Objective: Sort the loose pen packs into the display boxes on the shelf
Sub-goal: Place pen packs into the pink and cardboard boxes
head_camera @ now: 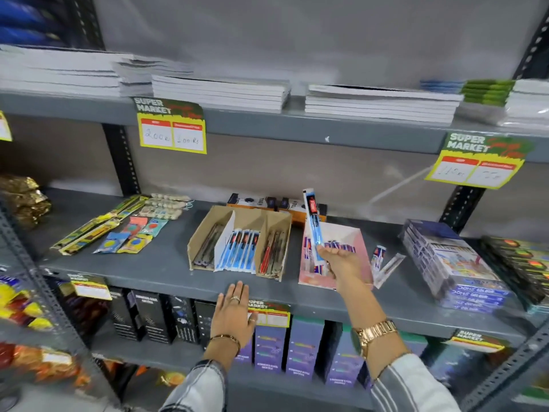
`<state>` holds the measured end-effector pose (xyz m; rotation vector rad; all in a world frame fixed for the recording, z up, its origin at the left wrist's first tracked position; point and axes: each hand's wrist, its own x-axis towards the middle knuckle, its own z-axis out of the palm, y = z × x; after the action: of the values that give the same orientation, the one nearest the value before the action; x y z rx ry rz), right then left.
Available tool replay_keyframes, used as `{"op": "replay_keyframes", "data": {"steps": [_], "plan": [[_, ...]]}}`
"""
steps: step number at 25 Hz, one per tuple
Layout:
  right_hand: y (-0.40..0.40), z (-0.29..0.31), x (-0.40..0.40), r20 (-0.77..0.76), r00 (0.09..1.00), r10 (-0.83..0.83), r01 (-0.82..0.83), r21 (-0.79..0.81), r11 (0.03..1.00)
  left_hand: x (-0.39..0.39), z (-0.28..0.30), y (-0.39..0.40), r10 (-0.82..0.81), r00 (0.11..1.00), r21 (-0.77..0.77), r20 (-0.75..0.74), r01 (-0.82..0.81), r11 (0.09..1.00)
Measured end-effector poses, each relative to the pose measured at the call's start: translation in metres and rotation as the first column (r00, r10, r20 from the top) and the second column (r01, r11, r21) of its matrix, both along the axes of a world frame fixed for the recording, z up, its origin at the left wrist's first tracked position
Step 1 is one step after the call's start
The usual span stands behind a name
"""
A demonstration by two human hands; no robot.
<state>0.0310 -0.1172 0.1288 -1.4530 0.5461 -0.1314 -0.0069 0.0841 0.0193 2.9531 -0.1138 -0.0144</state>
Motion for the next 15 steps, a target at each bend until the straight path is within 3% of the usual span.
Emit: {"op": "replay_keyframes", "data": {"steps": [6,10,12,15], "plan": [[0.083,0.004,0.024,-0.063,0.977,0.201,-0.209,-0.144,0.967,0.012,-0.001,0.045,0.047,0.999,-0.042,0.001,-0.047,0.998],[0.129,-0.002,0.037,-0.093,0.966,0.241,-0.258,-0.378,0.889,0.019,-0.003,0.066,0.048,0.999,-0.065,0.000,-0.048,0.997],[0.150,-0.008,0.045,-0.098,0.962,0.254,-0.268,-0.507,0.820,0.020,-0.005,0.069,0.028,1.000,-0.090,-0.008,-0.029,0.996],[0.172,-0.014,0.052,-0.208,0.927,0.312,-0.361,-0.724,0.589,0.020,-0.006,0.068,0.028,1.000,-0.155,0.002,-0.027,0.988]]}}
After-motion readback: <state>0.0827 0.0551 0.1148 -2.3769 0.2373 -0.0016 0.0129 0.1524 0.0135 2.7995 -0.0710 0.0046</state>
